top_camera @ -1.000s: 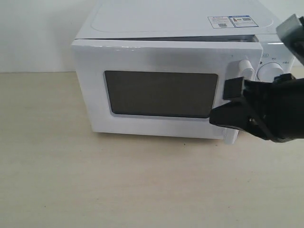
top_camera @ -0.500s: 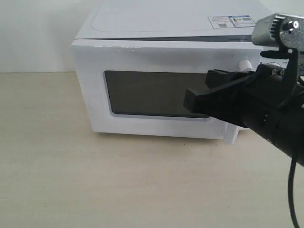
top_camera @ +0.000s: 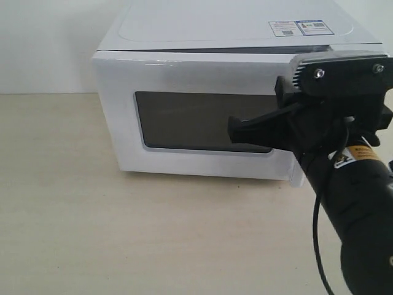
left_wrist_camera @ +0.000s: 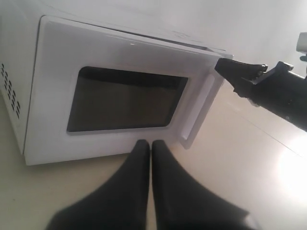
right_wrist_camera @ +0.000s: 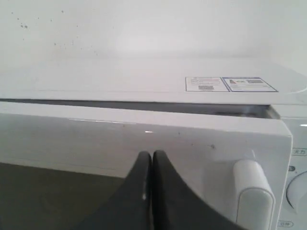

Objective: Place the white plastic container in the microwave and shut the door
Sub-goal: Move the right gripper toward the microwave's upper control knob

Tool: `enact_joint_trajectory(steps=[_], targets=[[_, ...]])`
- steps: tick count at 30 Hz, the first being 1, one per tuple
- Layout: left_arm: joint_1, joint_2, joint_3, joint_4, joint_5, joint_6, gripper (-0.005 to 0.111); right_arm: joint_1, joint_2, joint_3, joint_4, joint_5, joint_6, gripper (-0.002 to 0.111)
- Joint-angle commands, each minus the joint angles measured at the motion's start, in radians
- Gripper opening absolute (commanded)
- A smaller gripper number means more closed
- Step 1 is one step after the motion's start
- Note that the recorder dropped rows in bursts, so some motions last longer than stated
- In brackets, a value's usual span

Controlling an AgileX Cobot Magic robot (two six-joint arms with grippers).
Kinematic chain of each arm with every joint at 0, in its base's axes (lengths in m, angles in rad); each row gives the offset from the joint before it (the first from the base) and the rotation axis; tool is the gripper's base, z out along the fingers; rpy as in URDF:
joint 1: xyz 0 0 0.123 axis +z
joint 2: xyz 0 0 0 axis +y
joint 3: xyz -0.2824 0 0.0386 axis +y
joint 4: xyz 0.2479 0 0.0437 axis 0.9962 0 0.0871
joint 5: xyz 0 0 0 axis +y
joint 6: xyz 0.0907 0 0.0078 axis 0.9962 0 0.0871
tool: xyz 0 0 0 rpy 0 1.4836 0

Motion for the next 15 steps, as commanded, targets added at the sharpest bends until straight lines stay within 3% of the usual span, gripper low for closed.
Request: enact_joint_trajectory(steps=[1, 15], targets=[[-0.005, -0.008, 0.003, -0.003, -0.014, -0.007, 0.004, 0.0, 0.08, 0.003, -0.036, -0.067, 0.058, 0.0], [-0.005, -0.008, 0.003, -0.003, -0.011, -0.014, 0.004, -0.12, 0.216, -0.144, -0.042, -0.045, 0.079, 0.0]])
